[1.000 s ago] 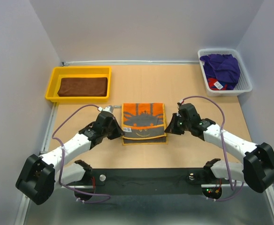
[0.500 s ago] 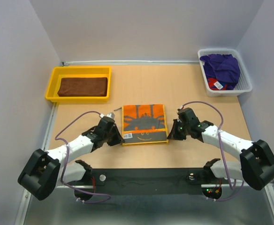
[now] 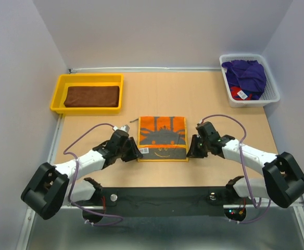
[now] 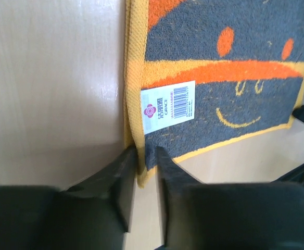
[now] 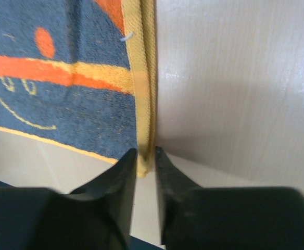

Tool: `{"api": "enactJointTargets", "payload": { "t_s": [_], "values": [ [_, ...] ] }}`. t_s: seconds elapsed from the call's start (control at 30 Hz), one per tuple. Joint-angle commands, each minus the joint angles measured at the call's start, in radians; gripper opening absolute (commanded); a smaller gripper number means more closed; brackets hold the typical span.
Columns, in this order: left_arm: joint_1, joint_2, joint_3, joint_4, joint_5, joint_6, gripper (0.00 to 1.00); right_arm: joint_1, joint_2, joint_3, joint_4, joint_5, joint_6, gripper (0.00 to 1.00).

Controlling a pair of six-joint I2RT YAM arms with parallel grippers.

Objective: Fold and stack the towels
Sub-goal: Fold the towel

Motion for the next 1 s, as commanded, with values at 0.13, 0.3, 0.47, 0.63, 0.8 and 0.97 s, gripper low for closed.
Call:
{"api": "enactJointTargets", "payload": {
  "t_s": [0.13,0.3,0.47,0.63,0.8,0.97],
  "values": [
    [-0.005,-0.210,0.069,-0.220,-0.119,0.024,0.72,0.004,-0.104,0.106,0.013,0.128,-0.047,0.45],
    [0.033,-0.224,0.224,-0.256,-0.221,0.073,0.73,0.003,-0.025,0.298,0.048,0.200,-0.122,0.47],
    [0.096,-0.057,0.318,0.000,-0.170,0.120,0.61,-0.025,0.112,0.387,0.252,0.174,-0.148,0.47],
    [0.124,0.234,0.448,0.174,-0.038,0.148,0.48,-0.071,0.241,0.394,0.477,0.102,-0.118,0.47],
    [0.156,0.408,0.499,0.289,-0.009,0.154,0.33,-0.167,0.360,0.305,0.676,0.020,-0.050,0.46],
    [0.191,0.556,0.506,0.331,0.006,0.163,0.25,-0.250,0.486,0.240,0.786,-0.043,-0.029,0.45]
  ]
}}
